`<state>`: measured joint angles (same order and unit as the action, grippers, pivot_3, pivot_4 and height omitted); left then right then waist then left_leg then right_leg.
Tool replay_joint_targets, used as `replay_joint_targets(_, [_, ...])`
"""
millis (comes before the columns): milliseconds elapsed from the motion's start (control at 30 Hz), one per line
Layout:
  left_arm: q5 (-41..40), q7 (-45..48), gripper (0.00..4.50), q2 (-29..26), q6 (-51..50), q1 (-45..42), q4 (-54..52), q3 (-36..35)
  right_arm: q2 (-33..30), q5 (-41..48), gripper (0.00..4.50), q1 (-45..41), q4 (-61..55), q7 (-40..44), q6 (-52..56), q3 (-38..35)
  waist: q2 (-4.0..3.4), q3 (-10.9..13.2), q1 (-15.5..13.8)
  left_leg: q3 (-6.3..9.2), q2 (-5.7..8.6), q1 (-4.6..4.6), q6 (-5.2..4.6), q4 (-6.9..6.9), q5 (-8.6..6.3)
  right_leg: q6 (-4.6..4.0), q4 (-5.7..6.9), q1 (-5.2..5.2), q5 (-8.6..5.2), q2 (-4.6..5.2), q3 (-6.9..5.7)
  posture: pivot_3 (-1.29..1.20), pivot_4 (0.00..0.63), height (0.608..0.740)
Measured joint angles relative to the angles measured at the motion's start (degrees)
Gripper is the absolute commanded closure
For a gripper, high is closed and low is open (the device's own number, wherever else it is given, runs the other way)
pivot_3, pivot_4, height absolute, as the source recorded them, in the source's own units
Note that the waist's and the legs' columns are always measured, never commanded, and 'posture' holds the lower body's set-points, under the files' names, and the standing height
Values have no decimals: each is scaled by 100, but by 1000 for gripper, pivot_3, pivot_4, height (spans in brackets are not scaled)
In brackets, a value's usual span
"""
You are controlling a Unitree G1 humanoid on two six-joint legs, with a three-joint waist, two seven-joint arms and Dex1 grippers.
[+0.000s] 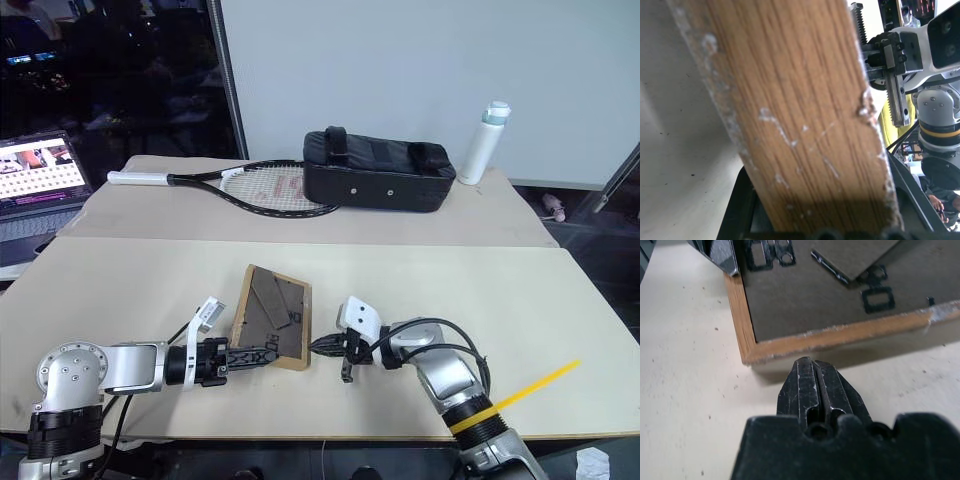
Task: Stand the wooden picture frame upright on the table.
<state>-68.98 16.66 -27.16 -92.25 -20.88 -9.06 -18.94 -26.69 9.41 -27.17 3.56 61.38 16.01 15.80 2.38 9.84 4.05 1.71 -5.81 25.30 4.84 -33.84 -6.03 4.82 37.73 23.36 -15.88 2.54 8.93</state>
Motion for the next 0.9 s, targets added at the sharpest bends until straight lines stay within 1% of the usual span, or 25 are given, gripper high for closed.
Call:
replay_joint_targets(67, [9, 80, 3187, -213, 9, -23, -64, 4, -263, 233, 4500, -232, -34, 97, 248, -322, 2, 10, 3, 0, 0, 5, 0, 0, 0, -2, 2, 8, 1, 0, 0, 0, 150, 721])
replay_joint_targets(133, [21, 223, 3187, -451, 59, -83, -170, 21, -455, 636, 3905, -613, -82, 175, 657, -810, 4, 13, 4, 0, 0, 10, 0, 2, 0, -3, 3, 13, 1, 0, 0, 0, 150, 721])
replay_joint_targets(167, [27, 312, 3187, -533, 99, -161, -219, 60, -468, 876, 3691, -875, -88, 182, 898, -1029, 4, 13, 6, 0, 0, 12, 0, 4, 0, -3, 2, 14, 1, 0, 0, 0, 150, 721])
replay_joint_targets(267, [28, 514, 3187, -599, 198, -354, -364, 242, -436, 1287, 2733, -1321, -209, 187, 1320, -1274, 5, 13, -4, 3, 0, 18, 0, 12, -1, -3, -11, 13, 0, 0, -4, 0, 150, 721])
replay_joint_targets(300, [27, 587, 3187, -600, 246, -426, -384, 311, -373, 1425, 2329, -1426, -221, 180, 1477, -1283, 5, 13, -6, 3, 0, 23, 2, 12, -2, -3, -14, 14, 0, 0, -5, 0, 150, 721])
replay_joint_targets(367, [28, 684, 3187, -608, 306, -512, -398, 424, -222, 1526, 1663, -1472, -223, 115, 1690, -1273, 5, 13, -9, 3, 0, 37, 5, 12, -4, -3, -15, 25, 0, 1, -5, 0, 150, 721])
replay_joint_targets(467, [44, 803, 3187, -651, 334, -693, -498, 664, 26, 1664, 632, -1503, -166, 48, 1973, -1173, 5, 13, -15, 5, 0, 94, 4, 4, -2, -15, 1, 85, 11, -1, -5, 0, 150, 721])
replay_joint_targets(500, [43, 837, 3187, -651, 335, -762, -539, 751, 86, 1665, 276, -1503, -139, 50, 2032, -1114, 5, 13, -19, 6, 0, 97, 4, 2, -2, -31, 4, 88, 21, -1, -6, 0, 150, 721])
replay_joint_targets(533, [39, 893, 3187, -651, 336, -874, -598, 851, 144, 1665, 15, -1505, -100, 67, 2081, -1002, 4, 13, -22, 6, 0, 97, 4, 2, -2, -37, 3, 88, 24, -1, -7, 0, 150, 721])
replay_joint_targets(800, [128, 941, 3187, -701, 326, -1131, -588, 1048, 175, 1680, 15, -1606, 87, 299, 2097, -919, 3, 14, -19, 6, 0, 97, 4, 2, -2, -35, 4, 88, 23, -1, -9, 0, 150, 721])
replay_joint_targets(900, [108, 997, 3187, -663, 324, -1265, -483, 1044, 195, 1989, 15, -1563, -196, 567, 2223, -914, 3, 14, -21, 7, 0, 97, 4, 2, -2, -35, 4, 88, 23, -1, -9, 0, 150, 721])
